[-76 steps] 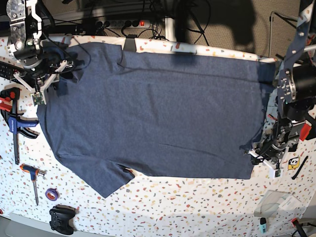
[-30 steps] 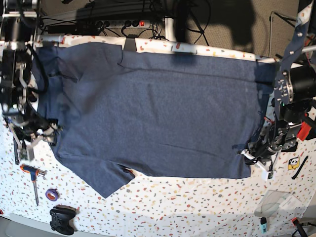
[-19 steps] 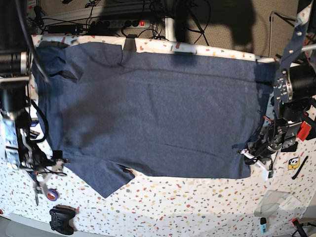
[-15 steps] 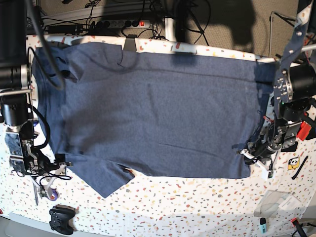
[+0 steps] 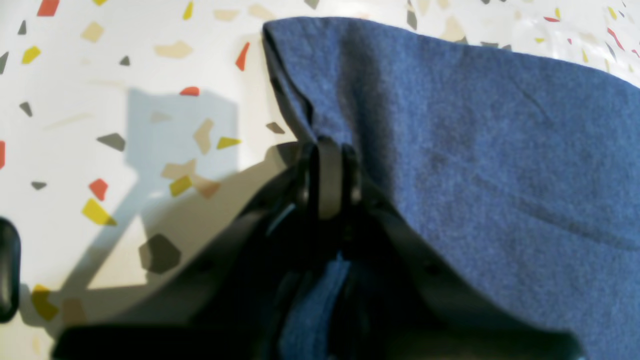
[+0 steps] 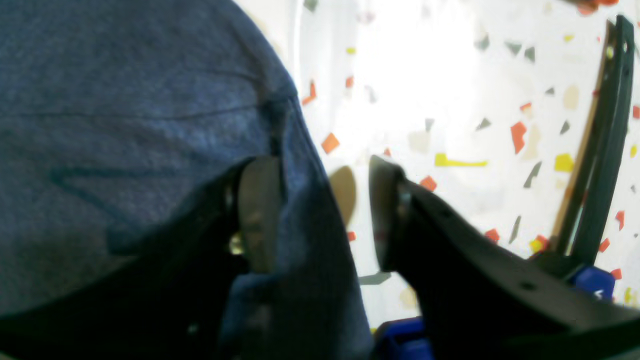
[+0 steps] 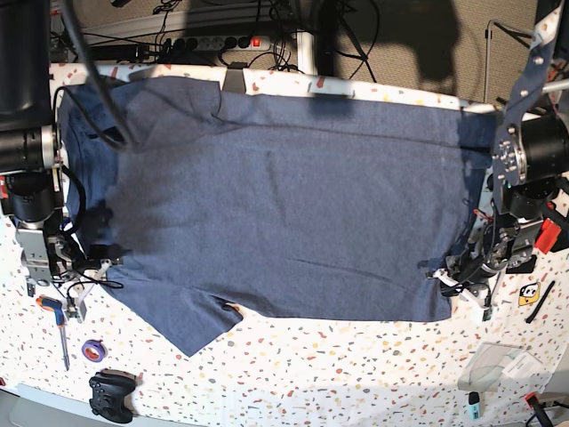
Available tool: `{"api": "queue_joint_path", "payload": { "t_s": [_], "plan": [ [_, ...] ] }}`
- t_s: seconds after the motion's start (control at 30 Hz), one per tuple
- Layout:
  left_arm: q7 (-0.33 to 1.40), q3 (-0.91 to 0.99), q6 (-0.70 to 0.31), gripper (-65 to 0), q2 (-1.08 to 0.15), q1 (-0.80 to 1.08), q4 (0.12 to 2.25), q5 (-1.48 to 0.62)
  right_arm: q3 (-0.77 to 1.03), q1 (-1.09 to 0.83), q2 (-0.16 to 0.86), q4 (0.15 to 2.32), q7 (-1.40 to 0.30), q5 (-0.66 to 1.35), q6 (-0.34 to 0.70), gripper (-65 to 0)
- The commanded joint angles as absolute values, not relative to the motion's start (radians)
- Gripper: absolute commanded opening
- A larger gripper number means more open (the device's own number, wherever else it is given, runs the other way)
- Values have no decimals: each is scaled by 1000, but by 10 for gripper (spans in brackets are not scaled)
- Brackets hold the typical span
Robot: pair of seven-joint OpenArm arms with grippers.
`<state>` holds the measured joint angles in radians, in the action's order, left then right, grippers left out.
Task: Fold the T-shirt properly
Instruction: 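Move the right gripper along the shirt side toward the sleeve and grasp, then lift the shirt side with both grippers and fold it over the middle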
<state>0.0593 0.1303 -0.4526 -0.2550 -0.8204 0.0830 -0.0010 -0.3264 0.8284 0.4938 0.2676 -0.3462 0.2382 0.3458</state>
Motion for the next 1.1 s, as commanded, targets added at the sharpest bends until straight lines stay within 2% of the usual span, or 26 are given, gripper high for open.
{"api": "queue_joint_path", "payload": {
  "t_s": [0.0,0.17,0.2,0.37,0.57,0.63,0.77,0.9,1.07],
  "plan": [
    [75,130,-453,-650,-264,-847,91,1,-323,867,509,274,-332,243,344,-426],
    [75,130,-453,-650,-264,-847,91,0,-323,867,510,269,-324,237,332,-641],
    [75,130,-453,-650,-263,-847,91,0,-323,867,509,269,-309,237,324,-650],
    [59,130,-453,-650,-264,-845,91,0,-323,872,509,272,-252,239,306,-650],
    [23,130,-455,-650,-263,-862,97,-12,-323,914,510,308,-294,237,311,-650],
    [27,130,-461,-650,-263,-871,99,-12,-323,920,510,329,-304,234,348,-650],
    [81,130,-466,-650,-264,-894,112,-30,-323,919,510,365,-322,236,487,-650],
    [214,130,-486,-650,-264,-900,164,-98,-321,906,519,374,-330,239,495,-650],
    [270,130,-529,-650,-264,-894,199,-164,-321,842,566,445,-330,292,544,-650]
  ]
}}
